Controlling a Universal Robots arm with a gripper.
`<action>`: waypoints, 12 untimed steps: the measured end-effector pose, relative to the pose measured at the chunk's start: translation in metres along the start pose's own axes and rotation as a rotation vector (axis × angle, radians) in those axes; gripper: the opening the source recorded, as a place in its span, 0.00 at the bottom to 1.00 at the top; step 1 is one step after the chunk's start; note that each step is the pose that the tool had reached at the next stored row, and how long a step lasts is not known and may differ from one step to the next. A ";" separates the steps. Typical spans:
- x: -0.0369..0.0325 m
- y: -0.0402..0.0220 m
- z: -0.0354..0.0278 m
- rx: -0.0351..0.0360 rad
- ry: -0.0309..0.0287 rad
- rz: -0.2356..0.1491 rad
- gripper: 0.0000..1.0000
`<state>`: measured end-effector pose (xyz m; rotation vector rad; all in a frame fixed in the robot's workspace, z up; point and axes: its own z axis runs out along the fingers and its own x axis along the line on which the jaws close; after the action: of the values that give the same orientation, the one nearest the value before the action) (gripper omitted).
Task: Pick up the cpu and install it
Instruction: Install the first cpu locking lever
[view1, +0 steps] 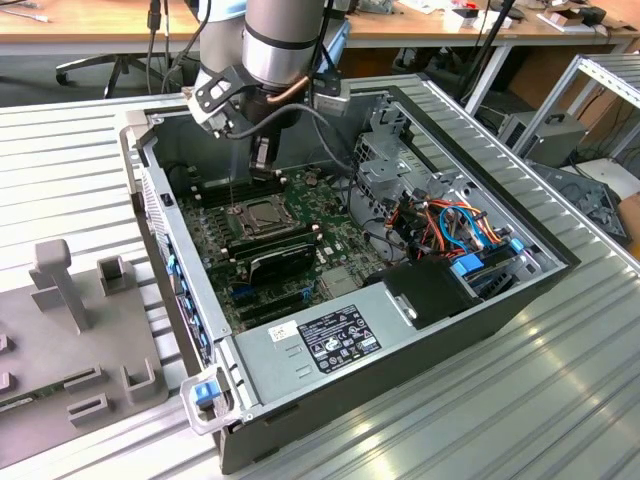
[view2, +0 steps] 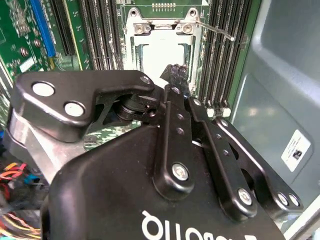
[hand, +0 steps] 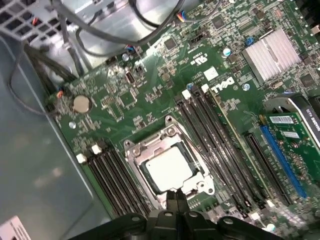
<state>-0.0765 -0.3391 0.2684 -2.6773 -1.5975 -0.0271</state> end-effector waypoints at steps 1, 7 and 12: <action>0.0000 0.0000 0.0000 0.0008 -0.0003 -0.027 0.11; 0.0000 0.0000 0.0000 0.0041 -0.0017 -0.151 0.11; 0.0000 0.0000 0.0001 0.0078 -0.0041 -0.298 0.11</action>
<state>-0.0764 -0.3391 0.2683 -2.4095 -1.9759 -0.0207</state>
